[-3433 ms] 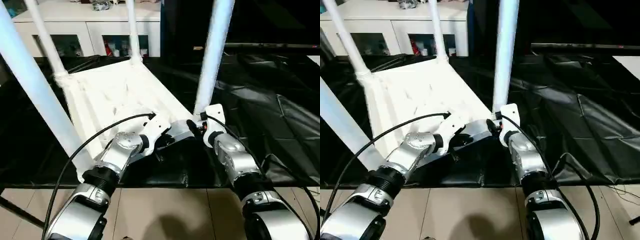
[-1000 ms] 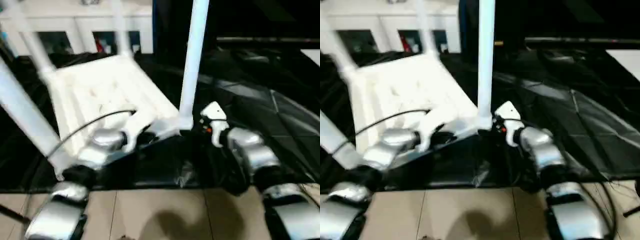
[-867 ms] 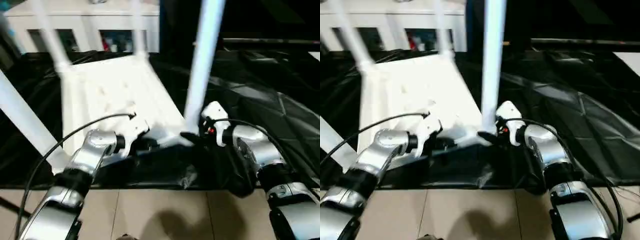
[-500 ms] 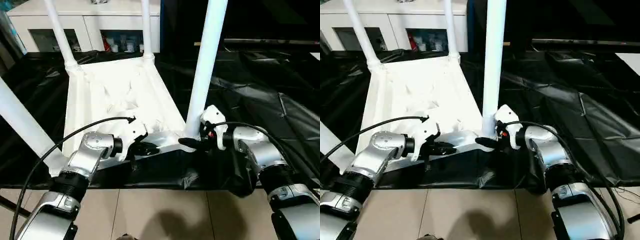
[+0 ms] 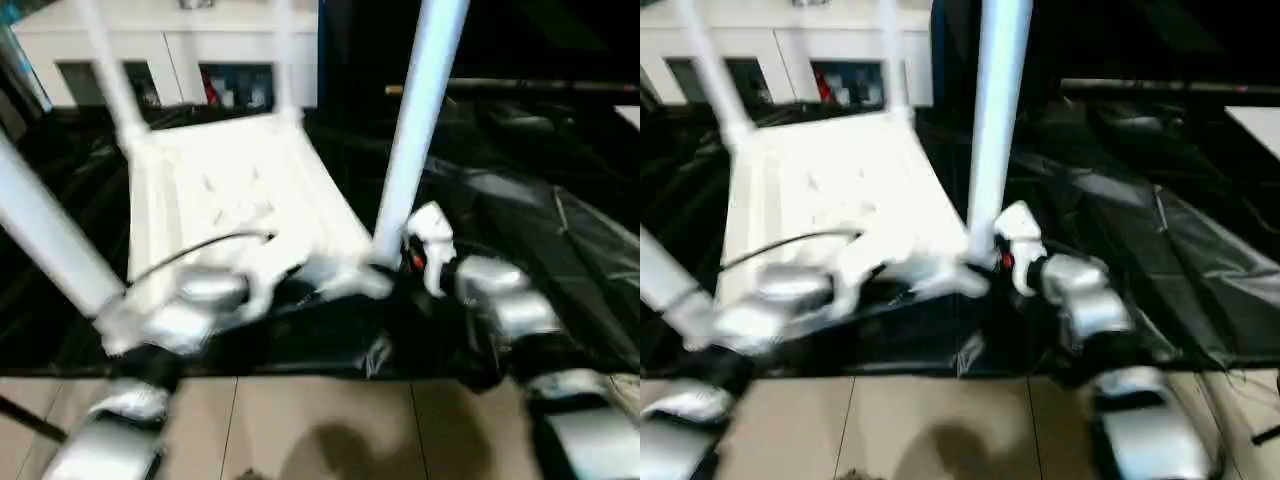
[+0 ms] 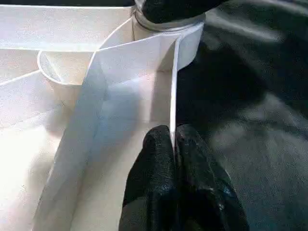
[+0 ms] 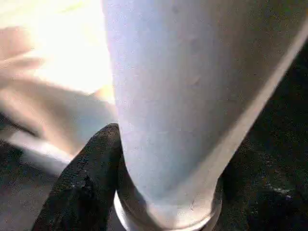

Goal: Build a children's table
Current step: Rotate leg to tighten

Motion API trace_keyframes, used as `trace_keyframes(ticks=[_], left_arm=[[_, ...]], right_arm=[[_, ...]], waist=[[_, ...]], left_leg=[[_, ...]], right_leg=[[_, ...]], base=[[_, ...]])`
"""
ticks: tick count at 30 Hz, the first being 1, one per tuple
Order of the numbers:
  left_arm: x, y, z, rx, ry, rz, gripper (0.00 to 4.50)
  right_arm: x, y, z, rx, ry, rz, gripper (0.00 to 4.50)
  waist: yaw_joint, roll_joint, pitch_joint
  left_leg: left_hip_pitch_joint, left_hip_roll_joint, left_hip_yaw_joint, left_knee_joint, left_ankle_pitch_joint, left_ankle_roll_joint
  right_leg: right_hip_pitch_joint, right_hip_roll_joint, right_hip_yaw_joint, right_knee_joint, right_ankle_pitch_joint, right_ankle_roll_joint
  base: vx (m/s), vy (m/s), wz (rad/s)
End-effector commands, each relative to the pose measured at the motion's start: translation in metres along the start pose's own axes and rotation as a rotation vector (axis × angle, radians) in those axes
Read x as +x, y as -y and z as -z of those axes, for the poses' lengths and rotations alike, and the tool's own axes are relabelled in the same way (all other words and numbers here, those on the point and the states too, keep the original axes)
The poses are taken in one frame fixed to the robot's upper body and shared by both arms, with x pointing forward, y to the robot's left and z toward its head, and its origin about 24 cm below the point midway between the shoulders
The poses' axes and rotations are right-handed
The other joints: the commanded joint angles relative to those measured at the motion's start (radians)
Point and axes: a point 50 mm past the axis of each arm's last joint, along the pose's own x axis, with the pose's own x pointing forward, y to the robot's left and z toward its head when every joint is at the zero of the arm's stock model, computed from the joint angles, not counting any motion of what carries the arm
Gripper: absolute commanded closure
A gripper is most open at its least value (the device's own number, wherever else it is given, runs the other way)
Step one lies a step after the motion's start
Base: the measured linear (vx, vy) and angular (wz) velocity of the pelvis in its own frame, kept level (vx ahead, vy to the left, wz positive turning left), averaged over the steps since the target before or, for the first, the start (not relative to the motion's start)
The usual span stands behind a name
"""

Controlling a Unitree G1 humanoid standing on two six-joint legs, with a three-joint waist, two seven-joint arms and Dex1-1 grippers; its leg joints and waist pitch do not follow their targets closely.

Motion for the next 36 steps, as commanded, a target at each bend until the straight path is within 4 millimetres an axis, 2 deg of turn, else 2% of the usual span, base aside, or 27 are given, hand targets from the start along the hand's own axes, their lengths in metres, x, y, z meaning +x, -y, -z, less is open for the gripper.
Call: trace_keyframes(ticks=[1, 2, 3, 4, 5, 6, 7, 9, 10, 11, 12, 14, 15, 16, 17, 20, 21, 23, 26, 27, 29, 30, 32, 33, 34, 36], left_arm=[[0.008, -0.006, -0.001, -0.063, -0.007, -0.137, 4.50], [0.015, -0.004, -0.005, -0.080, -0.016, -0.168, 4.50], [0.020, -0.002, -0.007, -0.089, -0.022, -0.186, 4.50], [0.031, 0.003, -0.014, -0.083, -0.020, -0.201, 4.50], [0.035, 0.006, -0.017, -0.078, -0.020, -0.201, 4.50], [0.038, 0.007, -0.020, -0.066, -0.015, -0.198, 4.50], [0.039, 0.008, -0.022, -0.058, -0.013, -0.194, 4.50], [0.040, 0.010, -0.023, -0.051, -0.010, -0.182, 4.50], [0.040, 0.010, -0.023, -0.046, -0.006, -0.174, 4.50], [0.038, 0.009, -0.022, -0.039, -0.004, -0.157, 4.50], [0.036, 0.009, -0.022, -0.029, 0.003, -0.138, 4.50], [0.033, 0.008, -0.020, -0.028, 0.005, -0.111, 4.50], [0.033, 0.008, -0.020, -0.028, 0.005, -0.111, 4.50], [0.027, 0.007, -0.018, -0.005, 0.021, -0.064, 4.50], [0.022, 0.005, -0.014, -0.011, 0.016, -0.048, 4.50], [0.013, 0.004, -0.009, -0.002, 0.026, 0.005, 4.50], [0.007, 0.003, -0.004, -0.009, 0.020, 0.036, 4.50], [-0.001, 0.005, 0.000, -0.002, 0.036, 0.095, 4.50], [-0.011, 0.004, 0.005, -0.008, 0.041, 0.131, 4.50], [-0.012, 0.004, 0.005, -0.007, 0.041, 0.132, 4.50], [-0.017, 0.001, 0.010, -0.010, 0.025, 0.128, 4.50], [-0.017, 0.001, 0.010, -0.010, 0.025, 0.128, 4.50], [-0.019, 0.001, 0.011, -0.016, 0.026, 0.134, 4.50], [-0.019, 0.002, 0.011, -0.018, 0.028, 0.136, 4.50], [-0.020, 0.002, 0.011, -0.020, 0.030, 0.140, 4.50], [-0.020, 0.003, 0.011, -0.022, 0.033, 0.146, 4.50]], right_arm=[[0.010, -0.015, 0.025, 0.099, -0.101, 0.047, 1.92], [0.015, -0.021, 0.028, 0.121, -0.116, 0.110, 1.93], [0.019, -0.025, 0.030, 0.134, -0.126, 0.149, 1.93], [0.029, -0.040, 0.028, 0.185, -0.113, 0.173, 1.93], [0.034, -0.047, 0.026, 0.185, -0.104, 0.164, 1.93], [0.038, -0.054, 0.022, 0.163, -0.092, 0.146, 1.93], [0.041, -0.059, 0.019, 0.133, -0.080, 0.126, 1.93], [0.043, -0.064, 0.014, 0.108, -0.049, 0.081, 1.93], [0.042, -0.063, 0.010, 0.113, -0.021, 0.069, 1.93], [0.040, -0.061, 0.007, 0.114, 0.009, 0.055, 1.37], [0.038, -0.058, 0.004, 0.104, 0.025, 0.043, 1.23], [0.035, -0.053, 0.000, 0.082, 0.045, 0.023, 1.17], [0.035, -0.053, 0.000, 0.082, 0.045, 0.023, 1.03], [0.029, -0.044, -0.003, 0.056, 0.052, -0.003, 1.03], [0.025, -0.036, -0.005, 0.030, 0.048, -0.015, 0.87], [0.015, -0.022, -0.007, -0.039, 0.032, -0.045, 0.55], [0.010, -0.015, -0.009, -0.066, 0.025, -0.067, 0.55], [0.002, -0.009, -0.012, -0.102, 0.015, -0.138, 0.55], [-0.010, -0.003, -0.010, -0.173, -0.042, -0.233, 0.55], [-0.011, -0.003, -0.010, -0.177, -0.047, -0.239, 0.55], [-0.017, 0.000, -0.008, -0.195, -0.080, -0.295, 0.55], [-0.017, 0.000, -0.008, -0.195, -0.080, -0.295, 0.80], [-0.018, 0.002, -0.007, -0.192, -0.089, -0.301, 0.89], [-0.018, 0.002, -0.006, -0.189, -0.089, -0.303, 0.93], [-0.018, 0.002, -0.006, -0.185, -0.091, -0.308, 1.14], [-0.019, 0.001, -0.006, -0.184, -0.093, -0.318, 1.27]], waist=[[-0.005, -0.013, -0.052], [-0.006, -0.010, -0.053], [-0.008, -0.014, -0.052], [-0.007, -0.003, -0.053], [-0.011, -0.003, -0.053], [-0.010, -0.006, -0.053], [-0.009, -0.003, -0.054], [-0.009, -0.004, -0.054], [-0.008, -0.005, -0.055], [-0.008, -0.005, -0.055], [-0.007, -0.005, -0.055], [-0.009, -0.009, -0.057], [-0.011, -0.009, -0.057], [-0.015, -0.013, -0.056], [-0.021, -0.012, -0.057], [-0.021, -0.012, -0.059], [-0.021, -0.016, -0.060], [-0.018, -0.011, -0.063], [-0.011, -0.011, -0.065], [-0.011, -0.010, -0.065], [-0.010, -0.015, -0.063], [-0.009, -0.014, -0.063], [-0.010, -0.013, -0.060], [-0.009, -0.017, -0.060], [-0.010, -0.016, -0.059], [-0.010, -0.017, -0.059]], left_leg=[[0.029, 0.047, -0.027, -0.078, -0.273, 0.000], [0.030, 0.047, -0.028, -0.080, -0.281, -0.006], [0.034, 0.046, -0.029, -0.082, -0.299, -0.019], [0.037, 0.047, -0.030, -0.082, -0.312, -0.028], [0.037, 0.046, -0.032, -0.085, -0.327, -0.038], [0.036, 0.045, -0.031, -0.085, -0.335, -0.038], [0.038, 0.044, -0.032, -0.085, -0.348, -0.037], [0.033, 0.043, -0.033, -0.086, -0.353, -0.033], [0.033, 0.044, -0.034, -0.087, -0.351, -0.029], [0.031, 0.044, -0.034, -0.088, -0.351, -0.026], [0.032, 0.045, -0.034, -0.087, -0.347, -0.024], [0.021, 0.044, -0.037, -0.088, -0.325, -0.011], [0.021, 0.044, -0.036, -0.088, -0.324, -0.007], [0.020, 0.044, -0.036, -0.087, -0.319, 0.001], [0.014, 0.043, -0.037, -0.087, -0.305, 0.008], [0.012, 0.043, -0.034, -0.079, -0.258, 0.029], [0.010, 0.043, -0.033, -0.077, -0.244, 0.034], [0.011, 0.045, -0.027, -0.070, -0.193, 0.060], [0.011, 0.047, -0.023, -0.064, -0.155, 0.084], [0.012, 0.048, -0.023, -0.064, -0.154, 0.086], [0.015, 0.049, -0.022, -0.065, -0.173, 0.086], [0.016, 0.050, -0.023, -0.066, -0.179, 0.082], [0.016, 0.051, -0.024, -0.069, -0.198, 0.070], [0.017, 0.051, -0.023, -0.069, -0.205, 0.062], [0.017, 0.051, -0.024, -0.070, -0.213, 0.058], [0.018, 0.050, -0.023, -0.070, -0.207, 0.055]], right_leg=[[0.030, -0.068, 0.046, -0.091, -0.343, -0.187], [0.028, -0.067, 0.046, -0.092, -0.351, -0.182], [0.026, -0.064, 0.045, -0.094, -0.363, -0.176], [0.022, -0.066, 0.047, -0.096, -0.366, -0.172], [0.022, -0.064, 0.046, -0.098, -0.356, -0.170], [0.023, -0.062, 0.045, -0.099, -0.357, -0.167], [0.023, -0.064, 0.045, -0.101, -0.357, -0.161], [0.026, -0.064, 0.045, -0.101, -0.350, -0.154], [0.027, -0.065, 0.045, -0.100, -0.342, -0.155], [0.028, -0.066, 0.045, -0.100, -0.338, -0.155], [0.027, -0.067, 0.045, -0.100, -0.333, -0.155], [0.036, -0.067, 0.044, -0.094, -0.304, -0.157], [0.036, -0.066, 0.043, -0.093, -0.299, -0.158], [0.036, -0.066, 0.043, -0.093, -0.294, -0.163], [0.041, -0.067, 0.042, -0.091, -0.291, -0.167], [0.043, -0.069, 0.042, -0.086, -0.238, -0.193], [0.045, -0.068, 0.041, -0.084, -0.224, -0.198], [0.043, -0.063, 0.041, -0.074, -0.144, -0.234], [0.044, -0.059, 0.038, -0.061, -0.063, -0.266], [0.044, -0.059, 0.037, -0.061, -0.062, -0.268], [0.042, -0.059, 0.037, -0.063, -0.088, -0.268], [0.042, -0.060, 0.038, -0.064, -0.101, -0.266], [0.041, -0.062, 0.039, -0.068, -0.143, -0.260], [0.041, -0.064, 0.040, -0.069, -0.162, -0.256], [0.040, -0.064, 0.041, -0.071, -0.183, -0.250], [0.040, -0.063, 0.042, -0.071, -0.186, -0.246]], base=[[0.000, 0.000, 0.00], [0.000, 0.000, 0.00], [0.000, 0.000, 0.00], [0.000, 0.000, 0.00], [0.000, 0.000, 0.00], [0.000, 0.000, 0.00], [0.000, 0.000, 0.00], [0.000, 0.000, 0.00], [0.000, 0.000, 0.00], [0.000, 0.000, 0.00], [0.000, 0.000, 0.00], [0.000, 0.000, 0.00], [0.000, 0.000, 0.00], [0.000, 0.000, 0.00], [0.000, 0.000, 0.00], [0.000, 0.000, 0.00], [0.000, 0.000, 0.00], [0.000, 0.000, 0.00], [0.000, 0.000, 0.00], [0.000, 0.000, 0.00], [0.000, 0.000, 0.00], [0.000, 0.000, 0.00], [0.000, 0.000, 0.00], [0.000, 0.000, 0.00], [0.000, 0.000, 0.00], [0.000, 0.000, 0.00]])
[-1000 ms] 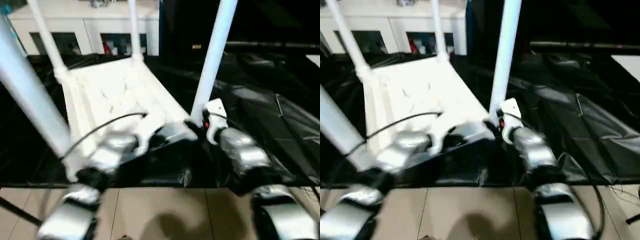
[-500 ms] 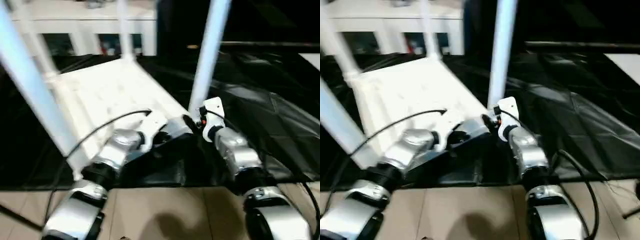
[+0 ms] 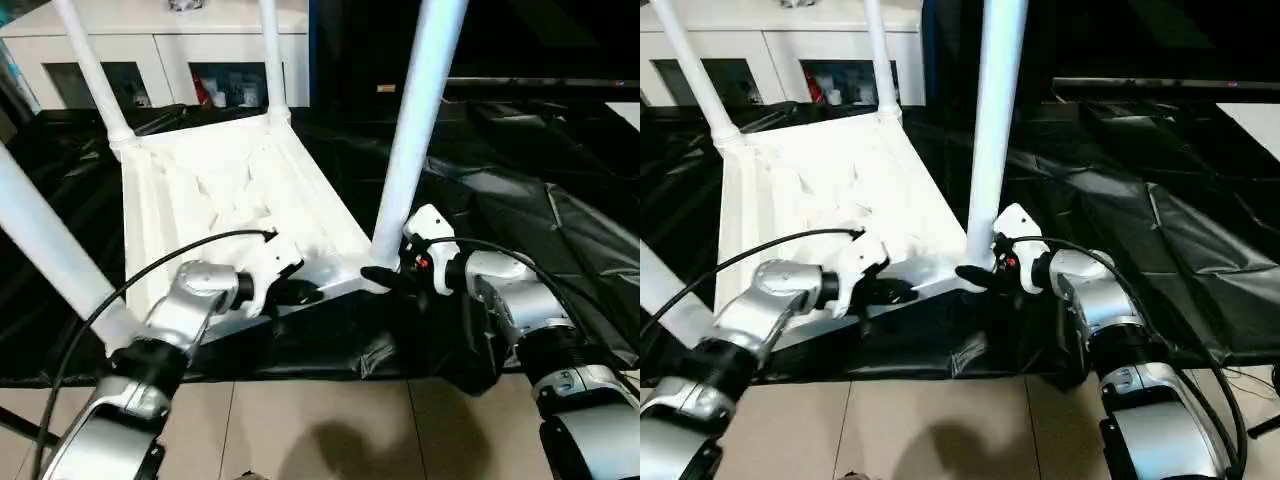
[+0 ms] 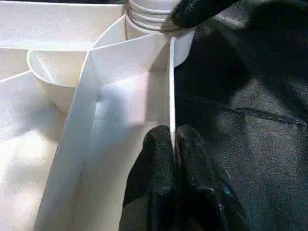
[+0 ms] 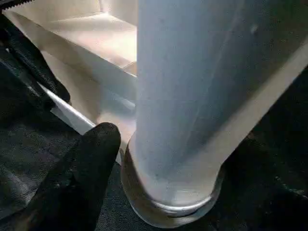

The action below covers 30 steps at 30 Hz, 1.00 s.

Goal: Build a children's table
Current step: Rotate leg to tighten

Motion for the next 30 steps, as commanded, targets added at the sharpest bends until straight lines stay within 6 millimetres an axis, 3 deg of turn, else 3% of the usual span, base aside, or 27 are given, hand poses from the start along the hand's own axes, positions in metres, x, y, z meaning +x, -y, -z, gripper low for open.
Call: trace_keyframes(ticks=[1, 5, 9, 12, 16, 21, 24, 25, 28, 29, 30], left_arm=[[0.002, 0.007, 0.003, -0.043, 0.041, 0.041, 4.50], [0.002, 0.008, 0.003, -0.042, 0.042, 0.059, 4.50], [0.001, 0.010, 0.003, -0.042, 0.033, 0.070, 4.50], [0.008, 0.002, 0.001, -0.053, 0.014, -0.045, 4.50], [0.021, -0.003, -0.004, -0.070, -0.007, -0.166, 4.50], [0.044, -0.009, -0.016, -0.132, -0.028, -0.355, 4.50], [0.056, -0.005, -0.026, -0.136, 0.000, -0.375, 4.50], [0.060, -0.002, -0.030, -0.123, 0.011, -0.365, 4.50], [0.064, 0.001, -0.032, -0.104, 0.021, -0.346, 4.50], [0.063, 0.001, -0.031, -0.098, 0.023, -0.339, 4.50], [0.063, 0.001, -0.031, -0.098, 0.023, -0.339, 4.50]], right_arm=[[0.002, -0.005, 0.002, 0.005, -0.017, -0.048, 1.33], [0.001, -0.006, 0.002, 0.009, -0.018, -0.069, 1.75], [0.002, -0.008, 0.006, 0.021, -0.022, -0.070, 1.88], [0.012, -0.008, 0.017, 0.096, -0.030, 0.067, 1.93], [0.025, -0.008, 0.025, 0.226, -0.032, 0.266, 1.96], [0.049, -0.022, 0.036, 0.410, -0.099, 0.495, 1.97], [0.066, -0.036, 0.028, 0.428, -0.091, 0.494, 1.98], [0.074, -0.043, 0.019, 0.380, -0.069, 0.454, 1.98], [0.078, -0.046, 0.004, 0.265, 0.009, 0.391, 1.98], [0.077, -0.044, 0.001, 0.255, 0.032, 0.384, 1.42], [0.077, -0.044, 0.001, 0.255, 0.032, 0.384, 1.42]], waist=[[0.004, -0.019, -0.059], [0.004, -0.018, -0.061], [0.004, -0.017, -0.062], [0.000, -0.016, -0.060], [-0.010, -0.018, -0.050], [-0.013, -0.010, -0.049], [-0.011, -0.011, -0.049], [-0.012, -0.006, -0.049], [-0.010, -0.010, -0.051], [-0.009, -0.012, -0.052], [-0.009, -0.013, -0.051]], left_leg=[[0.021, 0.050, -0.022, -0.066, -0.201, 0.056], [0.019, 0.049, -0.021, -0.064, -0.177, 0.066], [0.019, 0.049, -0.020, -0.062, -0.167, 0.073], [0.020, 0.049, -0.021, -0.064, -0.178, 0.065], [0.032, 0.046, -0.027, -0.076, -0.286, 0.006], [0.043, 0.045, -0.031, -0.082, -0.351, -0.035], [0.041, 0.043, -0.034, -0.084, -0.376, -0.038], [0.038, 0.043, -0.035, -0.086, -0.377, -0.037], [0.035, 0.043, -0.036, -0.087, -0.373, -0.029], [0.034, 0.043, -0.035, -0.087, -0.364, -0.023], [0.033, 0.042, -0.035, -0.086, -0.359, -0.020]], right_leg=[[0.044, -0.064, 0.042, -0.070, -0.179, -0.246], [0.045, -0.061, 0.042, -0.065, -0.137, -0.253], [0.045, -0.062, 0.041, -0.064, -0.124, -0.259], [0.041, -0.061, 0.042, -0.066, -0.147, -0.256], [0.036, -0.065, 0.045, -0.090, -0.336, -0.209], [0.023, -0.063, 0.046, -0.100, -0.404, -0.173], [0.024, -0.066, 0.045, -0.107, -0.419, -0.153], [0.024, -0.066, 0.046, -0.108, -0.411, -0.147], [0.027, -0.069, 0.046, -0.107, -0.385, -0.140], [0.029, -0.068, 0.046, -0.106, -0.372, -0.142], [0.029, -0.067, 0.047, -0.105, -0.367, -0.144]], base=[[0.000, 0.000, 0.00], [0.000, 0.000, 0.00], [0.000, 0.000, 0.00], [0.000, 0.000, 0.00], [0.000, 0.000, 0.00], [0.000, 0.000, 0.00], [0.000, 0.000, 0.00], [0.000, 0.000, 0.00], [0.000, 0.000, 0.00], [0.000, 0.000, 0.00], [0.000, 0.000, 0.00]])
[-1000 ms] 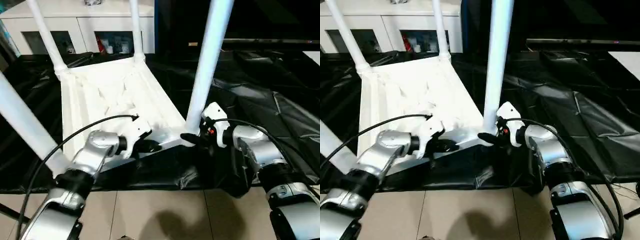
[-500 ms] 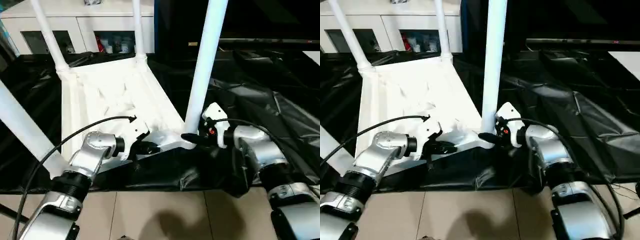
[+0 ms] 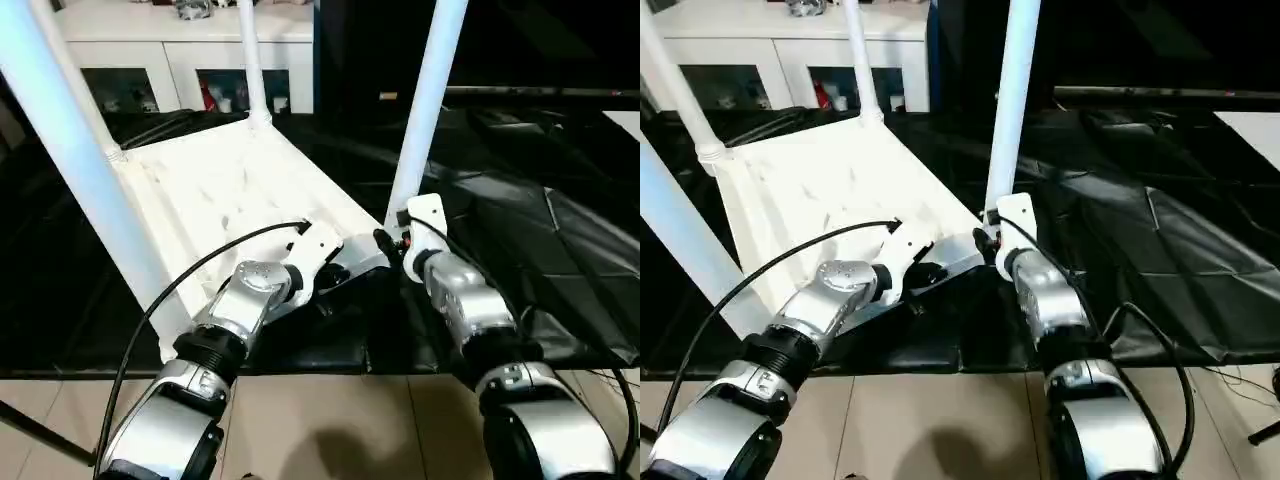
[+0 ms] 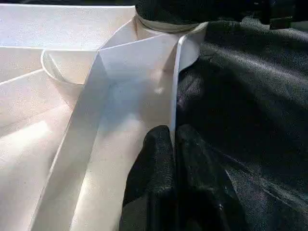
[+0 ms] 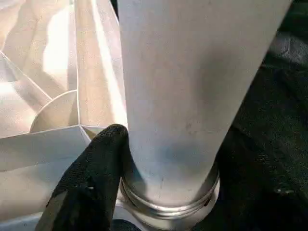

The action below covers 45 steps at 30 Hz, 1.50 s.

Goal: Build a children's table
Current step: Rotate leg to tighten

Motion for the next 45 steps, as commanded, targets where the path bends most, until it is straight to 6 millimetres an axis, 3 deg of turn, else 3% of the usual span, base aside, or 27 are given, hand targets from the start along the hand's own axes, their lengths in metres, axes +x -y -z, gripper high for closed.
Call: trace_keyframes(ticks=[1, 4, 5, 6, 9, 14, 17, 20, 22, 24, 28, 36, 39, 40, 42, 45], left_arm=[[0.005, 0.000, -0.007, -0.003, 0.036, -0.061, 4.50], [-0.003, -0.001, -0.001, 0.013, 0.040, 0.025, 4.50], [-0.004, -0.001, -0.001, 0.014, 0.039, 0.028, 4.50], [-0.010, -0.003, 0.003, 0.037, 0.046, 0.070, 4.50], [-0.020, -0.007, 0.011, 0.055, 0.036, 0.116, 4.50], [-0.038, -0.007, 0.017, 0.077, 0.059, 0.263, 4.50], [-0.047, -0.007, 0.020, 0.090, 0.062, 0.319, 4.50], [-0.056, -0.007, 0.020, 0.086, 0.071, 0.393, 4.50], [-0.059, -0.008, 0.020, 0.084, 0.071, 0.396, 4.50], [-0.059, -0.009, 0.020, 0.084, 0.071, 0.395, 4.50], [-0.063, -0.011, 0.022, 0.080, 0.070, 0.393, 4.50], [-0.064, -0.011, 0.022, 0.066, 0.083, 0.389, 4.50], [-0.053, -0.019, 0.023, 0.032, 0.049, 0.236, 4.50], [-0.050, -0.021, 0.023, 0.024, 0.042, 0.198, 4.50], [-0.044, -0.024, 0.022, 0.003, 0.032, 0.129, 4.50], [-0.025, -0.025, 0.015, -0.069, 0.007, -0.044, 4.50]], right_arm=[[0.003, -0.052, 0.012, -0.021, -0.034, -0.259, 1.28], [-0.002, -0.037, 0.004, -0.063, 0.011, -0.312, 1.07], [-0.002, -0.035, 0.003, -0.068, 0.012, -0.315, 0.99], [-0.005, -0.018, 0.000, -0.100, 0.015, -0.330, 0.92], [-0.011, 0.002, -0.004, -0.153, 0.006, -0.355, 0.61], [-0.027, 0.028, -0.012, -0.208, 0.003, -0.493, 0.16], [-0.034, 0.035, -0.014, -0.253, -0.012, -0.564, 0.04], [-0.040, 0.041, -0.014, -0.285, -0.041, -0.648, 0.04], [-0.043, 0.041, -0.013, -0.303, -0.058, -0.703, 0.36], [-0.044, 0.040, -0.012, -0.307, -0.064, -0.717, 0.36], [-0.047, 0.038, -0.012, -0.305, -0.067, -0.767, 0.80], [-0.045, 0.033, -0.010, -0.263, -0.048, -0.786, 1.47], [-0.036, 0.030, 0.001, -0.194, -0.058, -0.643, 1.70], [-0.034, 0.028, 0.003, -0.181, -0.062, -0.609, 1.78], [-0.029, 0.025, 0.008, -0.146, -0.073, -0.541, 1.99], [-0.016, 0.007, 0.022, 0.008, -0.103, -0.350, 2.17]], waist=[[-0.004, -0.015, -0.049], [-0.011, -0.016, -0.052], [-0.010, -0.018, -0.053], [-0.010, -0.021, -0.053], [-0.005, -0.024, -0.055], [0.008, -0.019, -0.060], [0.017, -0.015, -0.062], [0.020, -0.016, -0.062], [0.021, -0.017, -0.061], [0.022, -0.017, -0.059], [0.022, -0.022, -0.059], [0.022, -0.021, -0.062], [0.021, -0.021, -0.062], [0.014, -0.022, -0.055], [0.016, -0.022, -0.056], [0.010, -0.019, -0.051]], left_leg=[[0.025, 0.048, -0.033, -0.085, -0.350, -0.011], [0.007, 0.049, -0.038, -0.087, -0.310, 0.004], [0.009, 0.049, -0.037, -0.085, -0.295, 0.011], [0.012, 0.049, -0.034, -0.083, -0.293, 0.016], [0.011, 0.048, -0.029, -0.074, -0.255, 0.042], [0.011, 0.055, -0.022, -0.065, -0.156, 0.084], [0.009, 0.056, -0.018, -0.060, -0.125, 0.101], [0.012, 0.057, -0.017, -0.057, -0.144, 0.101], [0.014, 0.058, -0.017, -0.058, -0.159, 0.094], [0.014, 0.059, -0.017, -0.060, -0.173, 0.087], [0.012, 0.058, -0.018, -0.060, -0.166, 0.081], [0.012, 0.056, -0.017, -0.055, -0.137, 0.094], [0.013, 0.056, -0.017, -0.056, -0.142, 0.088], [0.014, 0.054, -0.016, -0.060, -0.161, 0.075], [0.017, 0.053, -0.020, -0.063, -0.188, 0.048], [0.025, 0.053, -0.021, -0.069, -0.241, 0.018]], right_leg=[[0.021, -0.065, 0.043, -0.099, -0.360, -0.152], [0.035, -0.066, 0.039, -0.090, -0.331, -0.146], [0.033, -0.064, 0.038, -0.090, -0.308, -0.155], [0.030, -0.064, 0.040, -0.090, -0.298, -0.162], [0.034, -0.066, 0.040, -0.087, -0.258, -0.189], [0.036, -0.059, 0.037, -0.067, -0.119, -0.242], [0.036, -0.054, 0.035, -0.052, -0.038, -0.270], [0.033, -0.056, 0.036, -0.051, -0.040, -0.283], [0.032, -0.056, 0.036, -0.052, -0.061, -0.282], [0.033, -0.059, 0.037, -0.055, -0.089, -0.277], [0.035, -0.059, 0.037, -0.056, -0.116, -0.263], [0.034, -0.057, 0.036, -0.051, -0.073, -0.275], [0.033, -0.058, 0.037, -0.052, -0.088, -0.273], [0.028, -0.055, 0.039, -0.060, -0.121, -0.265], [0.033, -0.061, 0.039, -0.065, -0.185, -0.245], [0.026, -0.061, 0.042, -0.078, -0.267, -0.218]], base=[[0.000, 0.000, 0.00], [0.000, 0.000, 0.00], [0.000, 0.000, 0.00], [0.000, 0.000, 0.00], [0.000, 0.000, 0.00], [0.000, 0.000, 0.00], [0.000, 0.000, 0.00], [0.000, 0.000, 0.00], [0.000, 0.000, 0.00], [0.000, 0.000, 0.00], [0.000, 0.000, 0.00], [0.000, 0.000, 0.00], [0.000, 0.000, 0.00], [0.000, 0.000, 0.00], [0.000, 0.000, 0.00], [0.000, 0.000, 0.00]])
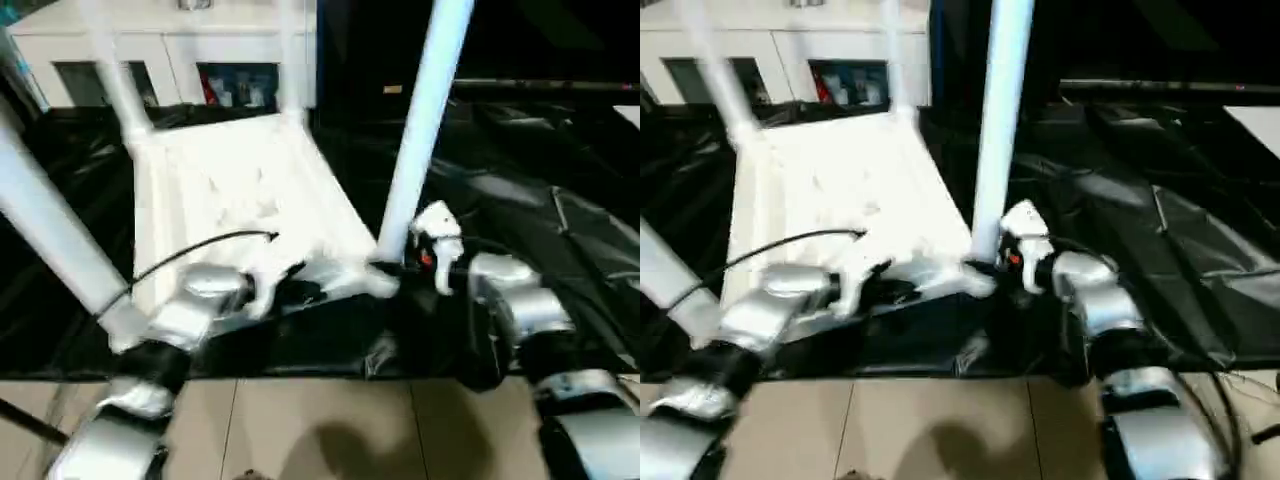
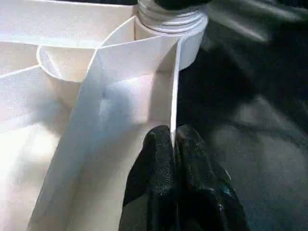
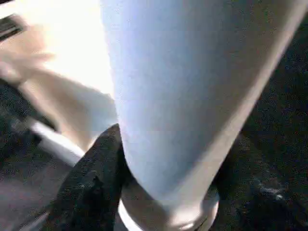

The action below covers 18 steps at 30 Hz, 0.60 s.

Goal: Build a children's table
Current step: Rotate leg to tighten

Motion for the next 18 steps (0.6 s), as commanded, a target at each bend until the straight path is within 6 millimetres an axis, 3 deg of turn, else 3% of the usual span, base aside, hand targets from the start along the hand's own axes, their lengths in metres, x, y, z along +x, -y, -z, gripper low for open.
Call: trace_keyframes(ticks=[1, 3, 4, 7, 9, 10, 15, 16, 18], left_arm=[[0.009, -0.011, -0.001, -0.116, 0.002, -0.228, 4.50], [0.014, -0.009, -0.004, -0.129, 0.002, -0.252, 4.50], [0.022, -0.005, -0.008, -0.131, 0.003, -0.266, 4.50], [0.031, 0.000, -0.014, -0.130, 0.009, -0.276, 4.50], [0.033, 0.002, -0.015, -0.119, 0.012, -0.268, 4.50], [0.035, 0.003, -0.018, -0.097, 0.022, -0.248, 4.50], [0.033, 0.005, -0.020, -0.026, 0.050, -0.183, 4.50], [0.032, 0.004, -0.019, -0.013, 0.050, -0.177, 4.50], [0.028, 0.003, -0.020, 0.026, 0.075, -0.143, 4.50]], right_arm=[[0.016, -0.019, 0.029, 0.146, -0.104, 0.103, 2.26], [0.021, -0.023, 0.031, 0.166, -0.117, 0.153, 2.34], [0.027, -0.029, 0.031, 0.202, -0.114, 0.212, 2.42], [0.037, -0.039, 0.028, 0.233, -0.105, 0.262, 2.48], [0.041, -0.043, 0.024, 0.229, -0.093, 0.252, 2.48], [0.044, -0.047, 0.019, 0.210, -0.074, 0.232, 2.48], [0.043, -0.046, 0.008, 0.167, -0.011, 0.213, 2.48], [0.041, -0.044, 0.006, 0.171, 0.010, 0.211, 1.95], [0.030, -0.030, 0.001, 0.177, 0.068, 0.218, 1.81]], waist=[[-0.007, -0.019, -0.054], [-0.007, -0.019, -0.053], [-0.009, -0.007, -0.052], [-0.012, -0.013, -0.054], [-0.012, -0.011, -0.053], [-0.014, -0.004, -0.052], [-0.015, -0.010, -0.054], [-0.015, -0.012, -0.054], [-0.012, -0.013, -0.057]], left_leg=[[0.029, 0.046, -0.026, -0.077, -0.257, 0.002], [0.032, 0.044, -0.027, -0.078, -0.270, -0.009], [0.031, 0.044, -0.029, -0.079, -0.282, -0.013], [0.032, 0.043, -0.029, -0.081, -0.296, -0.018], [0.030, 0.043, -0.030, -0.083, -0.307, -0.013], [0.029, 0.043, -0.032, -0.085, -0.322, -0.015], [0.030, 0.043, -0.035, -0.089, -0.338, -0.015], [0.027, 0.043, -0.035, -0.089, -0.323, -0.011], [0.027, 0.043, -0.032, -0.087, -0.297, 0.001]], right_leg=[[0.033, -0.064, 0.044, -0.087, -0.303, -0.205], [0.030, -0.065, 0.043, -0.093, -0.331, -0.190], [0.030, -0.067, 0.044, -0.096, -0.348, -0.181], [0.027, -0.063, 0.044, -0.098, -0.326, -0.172], [0.029, -0.065, 0.044, -0.100, -0.335, -0.165], [0.029, -0.063, 0.043, -0.102, -0.339, -0.159], [0.031, -0.067, 0.045, -0.104, -0.344, -0.151], [0.033, -0.066, 0.045, -0.102, -0.327, -0.151], [0.035, -0.068, 0.046, -0.099, -0.297, -0.155]], base=[[0.000, 0.000, 0.00], [0.000, 0.000, 0.00], [0.000, 0.000, 0.00], [0.000, 0.000, 0.00], [0.000, 0.000, 0.00], [0.000, 0.000, 0.00], [0.000, 0.000, 0.00], [0.000, 0.000, 0.00], [0.000, 0.000, 0.00]])
